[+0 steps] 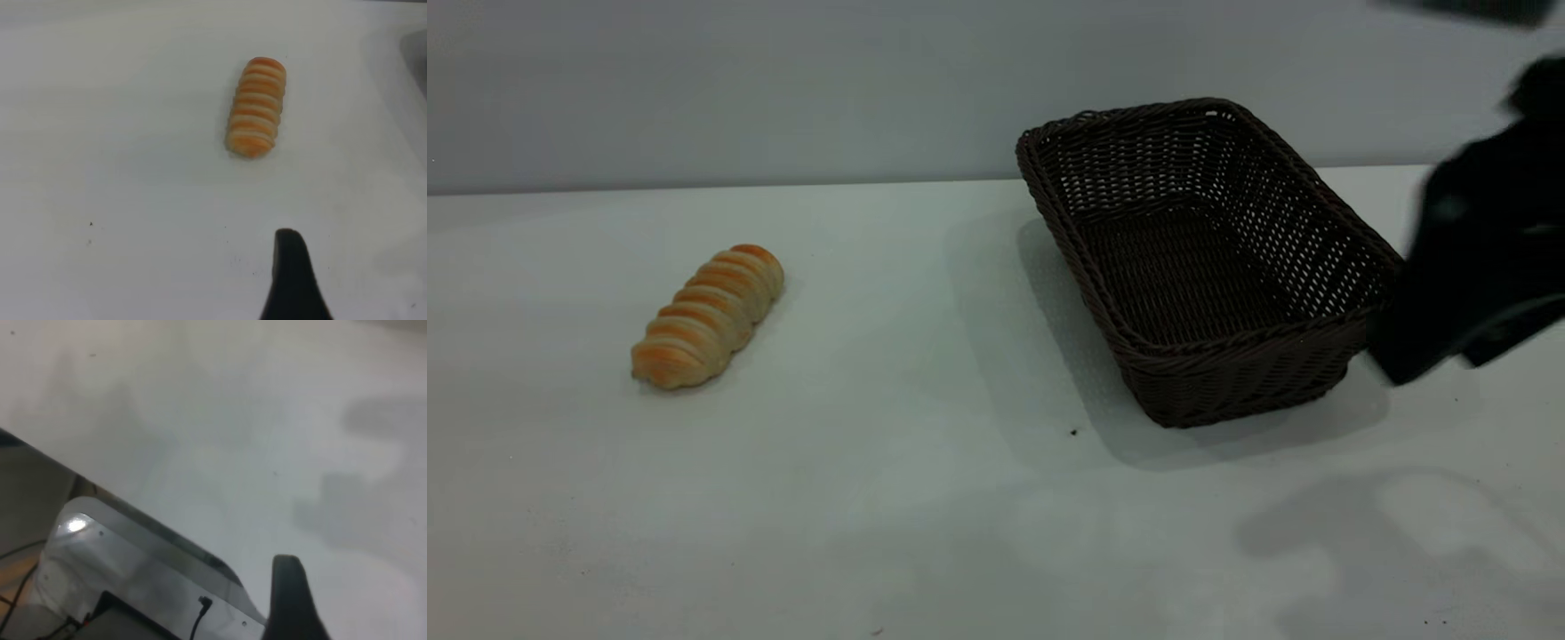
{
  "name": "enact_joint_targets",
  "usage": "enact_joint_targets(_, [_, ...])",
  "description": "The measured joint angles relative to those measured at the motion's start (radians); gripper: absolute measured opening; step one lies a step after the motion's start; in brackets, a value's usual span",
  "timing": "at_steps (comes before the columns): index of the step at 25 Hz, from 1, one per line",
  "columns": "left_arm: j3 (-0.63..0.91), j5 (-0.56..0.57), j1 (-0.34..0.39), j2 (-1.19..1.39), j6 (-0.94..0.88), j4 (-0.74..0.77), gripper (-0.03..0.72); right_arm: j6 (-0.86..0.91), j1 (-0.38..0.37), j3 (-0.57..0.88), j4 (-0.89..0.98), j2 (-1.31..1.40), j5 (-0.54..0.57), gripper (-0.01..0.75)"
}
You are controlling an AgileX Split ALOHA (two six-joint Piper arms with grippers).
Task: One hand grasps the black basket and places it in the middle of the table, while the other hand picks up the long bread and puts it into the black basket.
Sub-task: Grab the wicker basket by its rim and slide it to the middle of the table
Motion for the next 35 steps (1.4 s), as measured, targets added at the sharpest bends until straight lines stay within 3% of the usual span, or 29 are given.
enact_joint_targets(11, [0.0,0.014,0.0,0.001,0.006,0.0,0.522,0.137,0.011,-0.029,0.359,0.232,-0.22,0.523])
enact_joint_targets(16, [0.0,0.015,0.0,0.001,0.006,0.0,0.522,0.239,0.011,-0.03,0.52,0.306,-0.369,0.523])
enact_joint_targets(25, [0.0,0.015,0.0,0.001,0.006,0.0,0.522,0.375,0.011,-0.031,0.572,0.366,-0.539,0.523])
enact_joint_targets(35, [0.0,0.011,0.0,0.001,0.006,0.001,0.522,0.397,0.011,-0.039,0.685,0.454,-0.67,0.501])
